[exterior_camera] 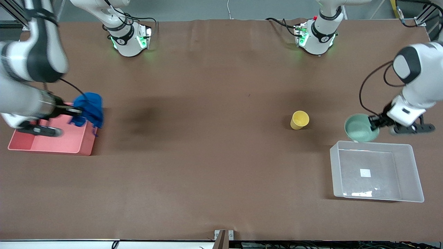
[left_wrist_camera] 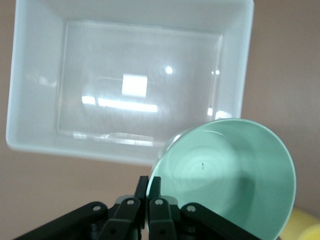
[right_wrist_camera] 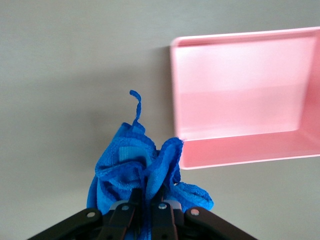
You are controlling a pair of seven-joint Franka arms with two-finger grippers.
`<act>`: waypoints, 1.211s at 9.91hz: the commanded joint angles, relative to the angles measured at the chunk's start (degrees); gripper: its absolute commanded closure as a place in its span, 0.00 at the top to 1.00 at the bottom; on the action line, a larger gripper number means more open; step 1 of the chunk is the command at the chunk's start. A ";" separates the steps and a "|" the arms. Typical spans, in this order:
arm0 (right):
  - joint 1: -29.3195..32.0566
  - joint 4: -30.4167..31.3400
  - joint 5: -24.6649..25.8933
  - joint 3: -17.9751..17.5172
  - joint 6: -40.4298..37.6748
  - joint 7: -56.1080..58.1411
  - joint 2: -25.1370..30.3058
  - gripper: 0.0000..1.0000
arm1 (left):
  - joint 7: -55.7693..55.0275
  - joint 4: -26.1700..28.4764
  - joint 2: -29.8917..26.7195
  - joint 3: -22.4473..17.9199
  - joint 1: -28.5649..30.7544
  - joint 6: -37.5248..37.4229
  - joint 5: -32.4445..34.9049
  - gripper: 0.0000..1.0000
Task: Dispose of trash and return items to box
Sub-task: 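Carry the cloth into the pink bin while the left gripper carries the bowl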
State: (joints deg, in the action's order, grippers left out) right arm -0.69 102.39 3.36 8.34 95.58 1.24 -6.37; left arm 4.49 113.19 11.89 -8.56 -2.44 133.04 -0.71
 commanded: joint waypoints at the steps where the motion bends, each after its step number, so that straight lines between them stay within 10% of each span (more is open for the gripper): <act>1: 0.16 2.02 5.14 6.66 2.66 10.06 -0.22 0.02 | 1.40 -15.57 15.75 -1.10 0.34 -1.38 -2.53 0.00; 8: 2.36 19.86 5.43 9.85 40.36 14.93 -10.57 0.07 | 14.23 -23.01 31.96 -4.62 1.65 4.31 -15.12 0.05; 9: 2.71 21.87 5.34 9.85 43.35 15.37 -11.29 0.07 | 14.23 -22.93 32.32 -4.62 1.48 4.94 -15.12 0.20; 10: 3.24 23.98 5.34 9.85 48.07 15.46 -11.82 0.10 | 14.32 -22.93 31.71 -4.62 1.13 4.95 -15.12 0.77; 11: 3.85 24.43 5.34 9.85 50.65 16.94 -13.39 0.22 | 14.23 -22.93 29.79 -4.62 0.78 4.86 -14.77 0.93; 12: 4.03 24.44 5.17 9.85 50.85 17.83 -13.58 0.54 | 14.32 -22.93 26.99 -4.53 0.86 4.34 -14.24 1.00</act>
State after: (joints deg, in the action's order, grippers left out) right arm 2.48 125.74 7.93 18.41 145.13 17.41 -20.48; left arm 17.76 89.82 41.35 -12.90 -1.21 138.12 -14.77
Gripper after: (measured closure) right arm 0.767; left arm 0.546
